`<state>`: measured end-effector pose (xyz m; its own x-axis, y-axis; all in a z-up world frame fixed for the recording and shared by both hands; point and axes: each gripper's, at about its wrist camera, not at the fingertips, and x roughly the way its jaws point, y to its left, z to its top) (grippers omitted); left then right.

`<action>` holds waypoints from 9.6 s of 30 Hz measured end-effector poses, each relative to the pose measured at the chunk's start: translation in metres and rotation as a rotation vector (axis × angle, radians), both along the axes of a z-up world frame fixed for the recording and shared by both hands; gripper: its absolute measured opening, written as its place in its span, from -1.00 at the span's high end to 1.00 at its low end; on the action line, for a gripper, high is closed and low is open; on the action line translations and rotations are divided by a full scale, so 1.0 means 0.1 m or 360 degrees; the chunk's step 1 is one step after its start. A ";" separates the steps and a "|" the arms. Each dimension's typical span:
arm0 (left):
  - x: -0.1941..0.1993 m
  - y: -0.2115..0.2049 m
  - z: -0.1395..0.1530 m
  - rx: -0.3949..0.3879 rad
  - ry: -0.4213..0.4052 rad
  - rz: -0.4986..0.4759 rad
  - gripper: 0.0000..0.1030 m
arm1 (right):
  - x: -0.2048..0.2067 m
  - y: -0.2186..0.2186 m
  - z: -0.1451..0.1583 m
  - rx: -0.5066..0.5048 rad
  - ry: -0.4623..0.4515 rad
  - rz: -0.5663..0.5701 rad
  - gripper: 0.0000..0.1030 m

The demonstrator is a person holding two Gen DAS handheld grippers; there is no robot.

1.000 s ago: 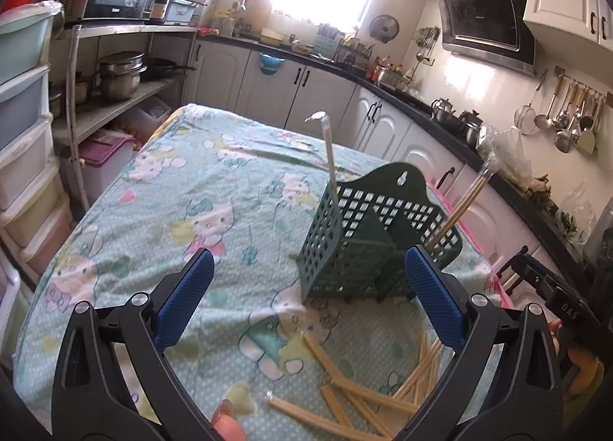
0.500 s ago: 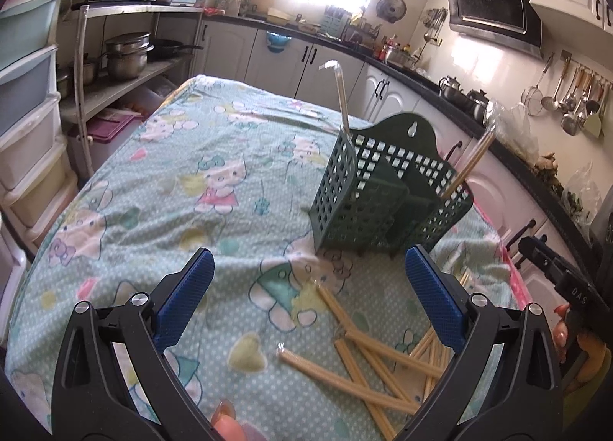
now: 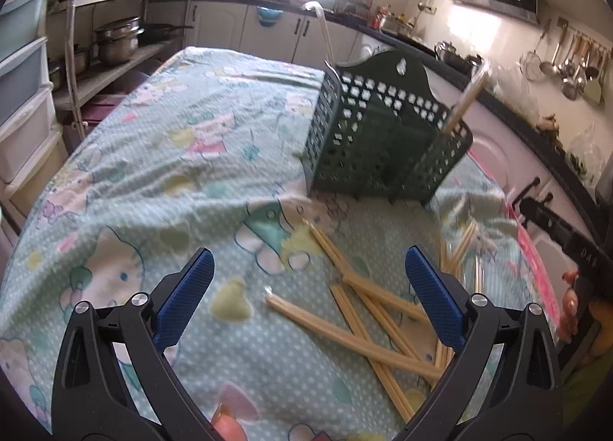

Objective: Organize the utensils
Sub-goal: 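Move both tools down toward the remaining chopstick pile, then close the left tool on a chopstick while the right tool grasps another, then lift both chopsticks upright and carry them over the green basket, then lower both chopsticks into the green basket slots, then open the left tool while the right tool opens, releasing the chopsticks, then raise both tools from the basket and move them down toward the chopstick pile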

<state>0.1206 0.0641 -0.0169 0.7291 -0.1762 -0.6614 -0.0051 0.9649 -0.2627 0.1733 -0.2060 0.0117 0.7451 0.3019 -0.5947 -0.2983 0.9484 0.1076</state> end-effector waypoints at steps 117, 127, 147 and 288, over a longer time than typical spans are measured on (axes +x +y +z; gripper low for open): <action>0.84 -0.44 1.97 -0.0299 -0.0512 -0.0348 0.93 | 0.39 -0.15 1.50 0.0391 -0.0379 0.0238 0.90; 1.07 -0.51 2.28 -0.0271 -0.0603 -0.0332 0.94 | 0.51 -0.05 1.76 0.0399 -0.0483 0.0238 0.90; 1.67 -0.53 1.76 -0.0258 -0.0445 -0.0285 0.94 | 1.08 0.13 1.57 0.0367 -0.0398 0.0170 0.90; 0.27 -0.16 -0.22 -0.0298 0.0181 -0.0268 -0.24 | -0.08 -0.13 -0.28 0.0039 0.0179 0.0033 -0.26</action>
<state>0.1479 0.0483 -0.0388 0.6023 -0.4152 -0.6818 0.1114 0.8894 -0.4433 0.1653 -0.2195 -0.0160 0.6675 0.3321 -0.6664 -0.3026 0.9388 0.1648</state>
